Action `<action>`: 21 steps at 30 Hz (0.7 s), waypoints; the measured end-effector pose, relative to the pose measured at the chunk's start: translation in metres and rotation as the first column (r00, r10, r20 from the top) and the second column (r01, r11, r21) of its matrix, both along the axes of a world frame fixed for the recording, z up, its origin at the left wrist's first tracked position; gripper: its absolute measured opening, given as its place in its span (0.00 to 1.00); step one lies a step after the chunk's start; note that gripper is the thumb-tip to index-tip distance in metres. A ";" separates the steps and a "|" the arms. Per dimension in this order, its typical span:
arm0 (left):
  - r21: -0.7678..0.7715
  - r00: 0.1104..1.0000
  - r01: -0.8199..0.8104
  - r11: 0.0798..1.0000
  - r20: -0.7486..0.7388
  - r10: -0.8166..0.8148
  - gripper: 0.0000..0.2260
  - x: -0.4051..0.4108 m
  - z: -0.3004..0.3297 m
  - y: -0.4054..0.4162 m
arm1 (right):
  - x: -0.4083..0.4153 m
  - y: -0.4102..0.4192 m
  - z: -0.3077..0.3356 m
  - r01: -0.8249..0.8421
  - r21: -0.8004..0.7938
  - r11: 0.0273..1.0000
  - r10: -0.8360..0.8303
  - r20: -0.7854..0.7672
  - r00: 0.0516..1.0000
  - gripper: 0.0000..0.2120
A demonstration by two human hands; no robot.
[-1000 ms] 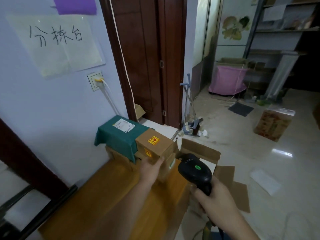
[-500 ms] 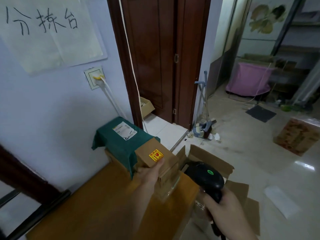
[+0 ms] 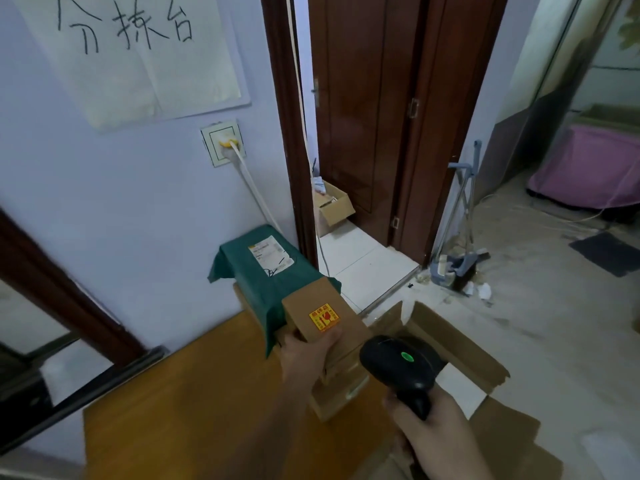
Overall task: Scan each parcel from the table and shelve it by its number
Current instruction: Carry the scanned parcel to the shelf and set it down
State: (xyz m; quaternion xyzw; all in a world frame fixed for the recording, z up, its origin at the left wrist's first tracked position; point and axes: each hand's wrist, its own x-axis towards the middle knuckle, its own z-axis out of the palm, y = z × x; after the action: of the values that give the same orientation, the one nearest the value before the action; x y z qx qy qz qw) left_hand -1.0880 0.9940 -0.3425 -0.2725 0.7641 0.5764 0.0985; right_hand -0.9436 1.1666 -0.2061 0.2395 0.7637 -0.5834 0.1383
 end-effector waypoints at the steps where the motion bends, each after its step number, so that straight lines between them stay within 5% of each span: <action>1: -0.009 1.000 0.003 1.000 -0.018 -0.003 0.65 0.002 -0.002 0.002 | -0.002 0.001 -0.001 -0.014 0.004 1.000 0.014 -0.003 1.000 0.08; 9: -0.102 0.991 0.026 0.994 -0.125 -0.039 0.54 0.040 0.006 0.023 | -0.012 -0.003 -0.006 -0.100 0.026 0.995 0.100 -0.008 0.995 0.05; 15: -0.026 0.997 0.037 0.999 -0.068 -0.039 0.63 0.025 0.001 0.010 | -0.004 -0.003 -0.001 -0.089 0.009 0.996 0.089 -0.009 0.996 0.07; 21: 0.020 1.000 0.010 1.000 -0.018 -0.009 0.54 0.011 0.005 0.006 | 0.003 0.000 0.000 -0.071 -0.013 0.997 0.071 0.025 0.997 0.06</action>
State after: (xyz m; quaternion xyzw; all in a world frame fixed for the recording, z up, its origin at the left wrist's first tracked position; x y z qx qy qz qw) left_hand -1.0770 0.9999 -0.3378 -0.2628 0.7606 0.5857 0.0972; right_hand -0.9408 1.1670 -0.2058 0.2188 0.7663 -0.5796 0.1700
